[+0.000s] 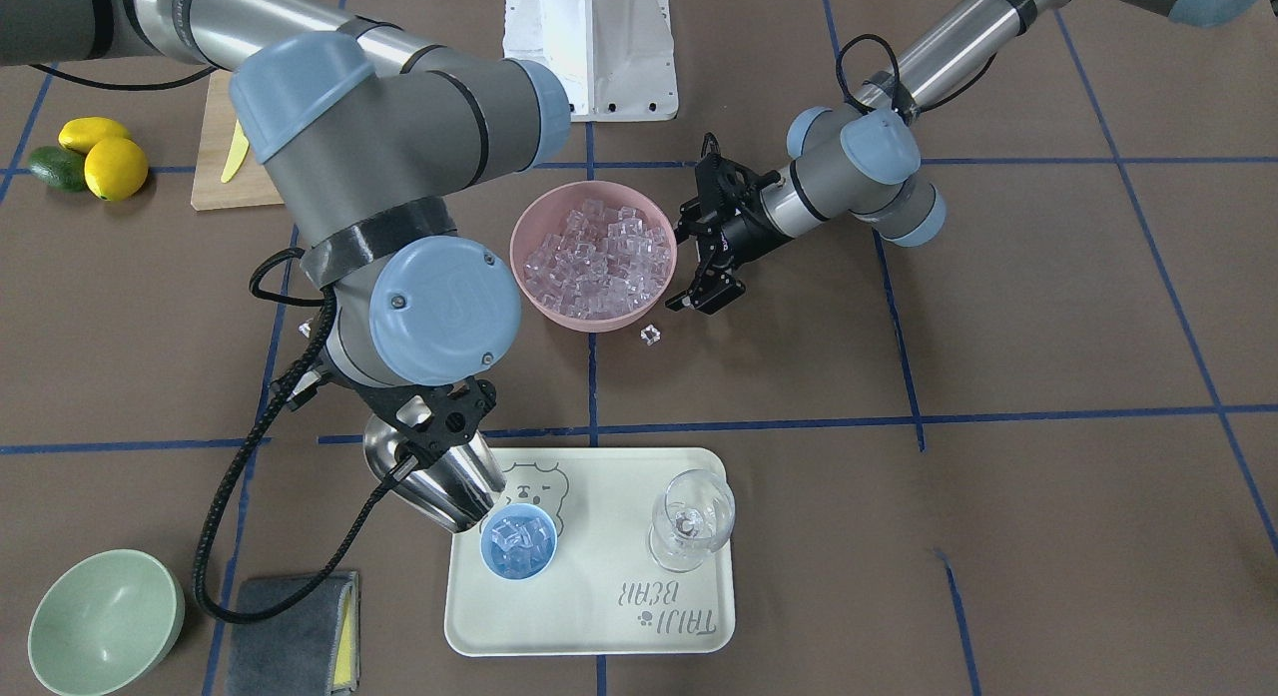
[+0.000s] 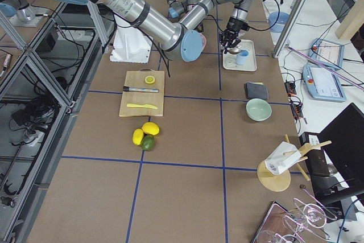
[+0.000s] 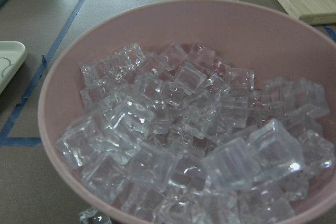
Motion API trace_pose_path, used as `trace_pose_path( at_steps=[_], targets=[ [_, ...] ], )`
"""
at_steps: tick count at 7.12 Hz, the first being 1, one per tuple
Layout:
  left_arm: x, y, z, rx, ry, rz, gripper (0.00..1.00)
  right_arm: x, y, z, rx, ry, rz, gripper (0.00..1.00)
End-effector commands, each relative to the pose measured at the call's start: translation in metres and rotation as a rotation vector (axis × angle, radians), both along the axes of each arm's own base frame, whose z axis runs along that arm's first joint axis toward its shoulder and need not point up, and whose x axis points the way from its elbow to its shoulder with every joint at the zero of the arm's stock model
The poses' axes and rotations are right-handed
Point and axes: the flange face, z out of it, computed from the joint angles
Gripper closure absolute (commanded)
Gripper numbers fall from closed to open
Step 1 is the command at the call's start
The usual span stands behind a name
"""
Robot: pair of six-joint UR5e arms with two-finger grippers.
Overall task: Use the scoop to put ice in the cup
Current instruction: 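Tip the scoop with the right gripper to pour ice into the blue cup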
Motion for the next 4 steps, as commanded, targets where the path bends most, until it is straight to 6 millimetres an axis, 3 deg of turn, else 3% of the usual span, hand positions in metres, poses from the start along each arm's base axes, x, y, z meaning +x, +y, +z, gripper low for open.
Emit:
trace_pose_path(
  at_steps=[1, 3, 4],
  targets=[
    [-0.003, 0.000, 0.005, 0.015, -0.008, 0.000, 0.00, 0.026, -0.006, -0.018, -0.027, -0.092, 0.063, 1.00],
    [-0.006, 0.002, 0.011, 0.015, -0.013, 0.006, 0.00, 0.051, -0.013, -0.026, -0.052, -0.148, 0.110, 1.00],
    [-0.008, 0.003, 0.010, 0.022, 0.001, 0.006, 0.00, 0.076, -0.014, -0.028, -0.106, -0.183, 0.196, 1.00]
  ],
)
